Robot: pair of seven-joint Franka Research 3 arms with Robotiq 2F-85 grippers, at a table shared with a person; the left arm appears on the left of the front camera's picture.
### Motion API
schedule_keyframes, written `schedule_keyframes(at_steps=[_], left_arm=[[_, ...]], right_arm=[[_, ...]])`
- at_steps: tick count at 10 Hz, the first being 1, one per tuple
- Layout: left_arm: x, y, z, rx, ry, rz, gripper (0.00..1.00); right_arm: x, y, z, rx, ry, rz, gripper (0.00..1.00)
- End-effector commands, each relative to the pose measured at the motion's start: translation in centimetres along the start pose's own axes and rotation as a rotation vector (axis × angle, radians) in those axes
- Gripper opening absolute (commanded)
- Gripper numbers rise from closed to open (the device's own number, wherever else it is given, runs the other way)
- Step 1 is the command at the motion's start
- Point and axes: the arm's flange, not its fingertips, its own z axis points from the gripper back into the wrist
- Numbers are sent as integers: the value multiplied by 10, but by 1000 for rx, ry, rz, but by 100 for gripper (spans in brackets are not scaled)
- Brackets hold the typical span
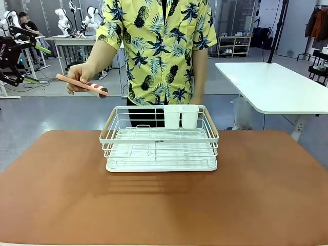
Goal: Clean the table.
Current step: Pick up the Lint Roller when the human hands it over.
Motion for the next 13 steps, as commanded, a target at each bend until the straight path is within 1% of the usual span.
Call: schedule_keyframes(at_steps=[1, 5, 6, 7, 8, 9, 10, 12, 13], left_arm=[[8, 1, 5, 2, -17, -2, 100], [3, 2, 3, -6, -5, 8, 100], [-13, -1, -7, 44, -59, -35, 100], [-24, -9, -14, 68, -40, -14, 100], [-31, -11, -20, 101, -64, -17, 100], [-34, -12, -28, 134, -118, 36, 100], [-34, -8, -39, 206, -186, 55, 100], [-33, -5, -53, 229, -219, 52, 100], [-33, -2, -59, 227, -212, 68, 100]], right_arm=[[0, 2, 0, 7, 0, 7, 100], [0, 2, 0, 7, 0, 7, 100], [0, 2, 0, 7, 0, 7, 100], [0, 2, 0, 7, 0, 7, 100], [0, 2, 0, 7, 0, 7, 100], [0, 2, 0, 7, 0, 7, 100], [0, 2, 0, 7, 0, 7, 100], [0, 2, 0, 7, 0, 7, 100], [0, 2, 0, 7, 0, 7, 100]])
